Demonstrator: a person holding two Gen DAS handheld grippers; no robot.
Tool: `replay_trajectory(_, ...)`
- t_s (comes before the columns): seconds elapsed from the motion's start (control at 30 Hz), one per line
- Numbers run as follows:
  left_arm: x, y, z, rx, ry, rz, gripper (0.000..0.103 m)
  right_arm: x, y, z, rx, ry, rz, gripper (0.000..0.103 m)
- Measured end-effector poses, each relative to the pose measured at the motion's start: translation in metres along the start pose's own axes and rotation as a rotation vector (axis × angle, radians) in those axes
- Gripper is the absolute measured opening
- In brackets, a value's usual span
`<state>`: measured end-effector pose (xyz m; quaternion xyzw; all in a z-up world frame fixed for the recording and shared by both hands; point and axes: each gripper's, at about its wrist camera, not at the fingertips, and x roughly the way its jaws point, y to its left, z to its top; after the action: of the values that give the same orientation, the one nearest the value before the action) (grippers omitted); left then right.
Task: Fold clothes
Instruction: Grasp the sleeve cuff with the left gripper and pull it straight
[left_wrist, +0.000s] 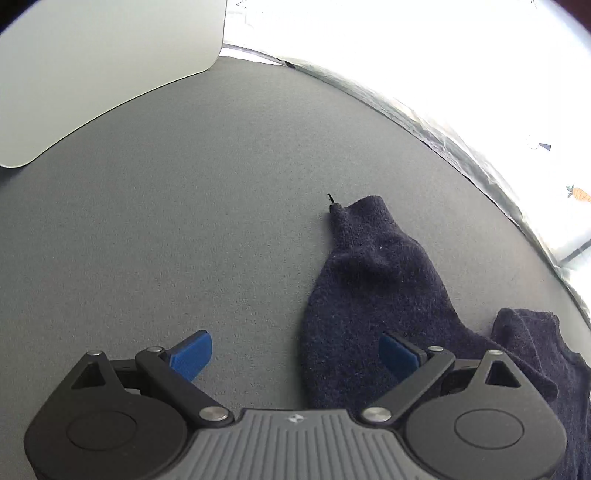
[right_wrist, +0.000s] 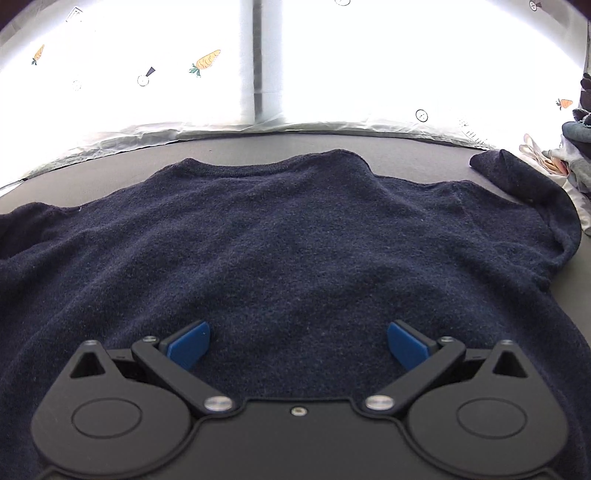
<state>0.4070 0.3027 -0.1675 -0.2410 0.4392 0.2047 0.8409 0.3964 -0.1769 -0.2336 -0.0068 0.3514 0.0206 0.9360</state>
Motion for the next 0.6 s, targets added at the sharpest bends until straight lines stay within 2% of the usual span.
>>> replay_trajectory(0.13,0.034,-0.017,0.023,0.125,-0.020,-0.014,0.097,0.001,0.001,0.000,0.002,-0.003,-0.003,0.103)
replay_trajectory(0.27,0.056,-0.033,0.032,0.185,-0.030,-0.012,0.098,0.002,0.001,0.000,0.005,-0.004,-0.004,0.103)
replay_trajectory(0.3,0.057,-0.036,0.032,0.191,-0.038,-0.020,0.095,0.002,0.001,0.001,0.006,-0.004,-0.005,0.103)
replay_trajectory(0.37,0.057,-0.039,0.031,0.189,-0.062,-0.028,0.082,0.004,0.001,0.001,0.007,-0.004,-0.006,0.103)
replay_trajectory(0.4,0.056,-0.039,0.031,0.190,-0.072,-0.025,0.065,0.004,0.001,0.001,0.007,-0.005,-0.006,0.103)
replay_trajectory(0.43,0.055,-0.038,0.031,0.181,-0.078,-0.032,0.040,0.004,0.001,0.001,0.007,-0.005,-0.006,0.103)
replay_trajectory(0.5,0.052,-0.029,0.033,0.117,-0.075,-0.061,0.012,0.003,0.001,0.001,0.007,-0.005,-0.005,0.103)
replay_trajectory(0.57,0.045,-0.018,0.033,0.054,-0.111,-0.054,0.012,0.003,0.001,0.001,0.007,-0.006,-0.004,0.103)
replay_trajectory(0.6,0.039,-0.014,0.033,0.045,-0.136,-0.021,0.011,0.003,0.000,0.000,0.007,-0.006,-0.003,0.103)
